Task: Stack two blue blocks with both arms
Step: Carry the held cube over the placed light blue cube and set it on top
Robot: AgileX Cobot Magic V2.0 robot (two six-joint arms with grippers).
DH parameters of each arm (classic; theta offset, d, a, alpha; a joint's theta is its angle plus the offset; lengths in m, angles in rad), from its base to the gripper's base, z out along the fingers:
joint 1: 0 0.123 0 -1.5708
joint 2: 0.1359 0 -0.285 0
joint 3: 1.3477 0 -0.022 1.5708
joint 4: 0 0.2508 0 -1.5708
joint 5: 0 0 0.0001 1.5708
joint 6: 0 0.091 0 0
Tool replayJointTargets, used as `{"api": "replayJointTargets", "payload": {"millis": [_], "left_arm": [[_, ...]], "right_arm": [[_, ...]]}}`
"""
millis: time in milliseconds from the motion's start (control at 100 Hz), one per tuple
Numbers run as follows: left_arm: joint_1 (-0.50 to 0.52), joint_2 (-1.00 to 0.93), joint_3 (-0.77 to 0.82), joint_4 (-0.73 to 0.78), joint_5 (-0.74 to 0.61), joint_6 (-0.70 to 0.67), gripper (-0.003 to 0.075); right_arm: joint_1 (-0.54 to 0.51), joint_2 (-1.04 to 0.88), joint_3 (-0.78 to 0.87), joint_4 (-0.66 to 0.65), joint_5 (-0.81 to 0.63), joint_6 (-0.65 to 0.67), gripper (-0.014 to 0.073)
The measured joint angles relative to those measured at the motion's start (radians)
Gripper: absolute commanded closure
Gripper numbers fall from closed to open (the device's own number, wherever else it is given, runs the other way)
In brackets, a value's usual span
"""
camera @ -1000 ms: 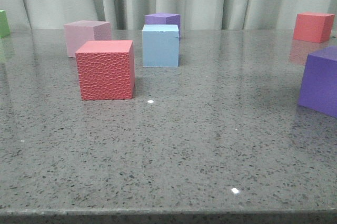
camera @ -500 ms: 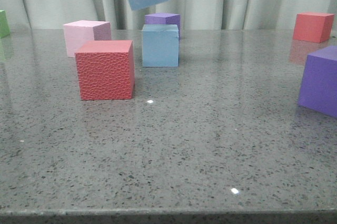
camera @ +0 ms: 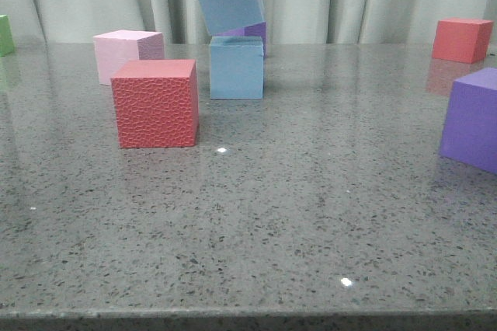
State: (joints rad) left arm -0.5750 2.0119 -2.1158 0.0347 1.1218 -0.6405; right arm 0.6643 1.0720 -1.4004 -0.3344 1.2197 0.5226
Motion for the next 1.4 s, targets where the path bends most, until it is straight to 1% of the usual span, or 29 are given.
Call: {"api": "replayJointTargets", "payload": {"millis": [380,440,540,590,1080,1240,1400], "left_arm": [[-0.006,0.004,0.0,0.009,0.002,0.0,0.0389],[-0.006,0.004,0.0,0.009,0.004,0.0,0.0368],[-0.006,0.004,0.0,0.009,0.004,0.0,0.0301],[-0.006,0.004,0.0,0.009,0.004,0.0,0.0283],[-0.006,0.004,0.0,0.009,0.004,0.0,0.0279],[-0.006,0.004,0.0,0.009,0.008,0.0,0.0223],[-0.008,0.004,0.0,0.007,0.014,0.002,0.0192]], "right_arm": [[0.0,-0.004,0.002,0.0,0.003,0.0,-0.0001],[0.0,-0.004,0.002,0.0,0.003,0.0,-0.0001],[0.0,-0.004,0.002,0.0,0.006,0.0,-0.0001],[0.0,-0.004,0.002,0.0,0.006,0.0,-0.0001],[0.0,-0.004,0.002,0.0,0.01,0.0,-0.0001],[0.0,-0.004,0.002,0.0,0.01,0.0,-0.0001],[0.0,-0.004,0.002,0.0,0.011,-0.007,-0.0001]]}}
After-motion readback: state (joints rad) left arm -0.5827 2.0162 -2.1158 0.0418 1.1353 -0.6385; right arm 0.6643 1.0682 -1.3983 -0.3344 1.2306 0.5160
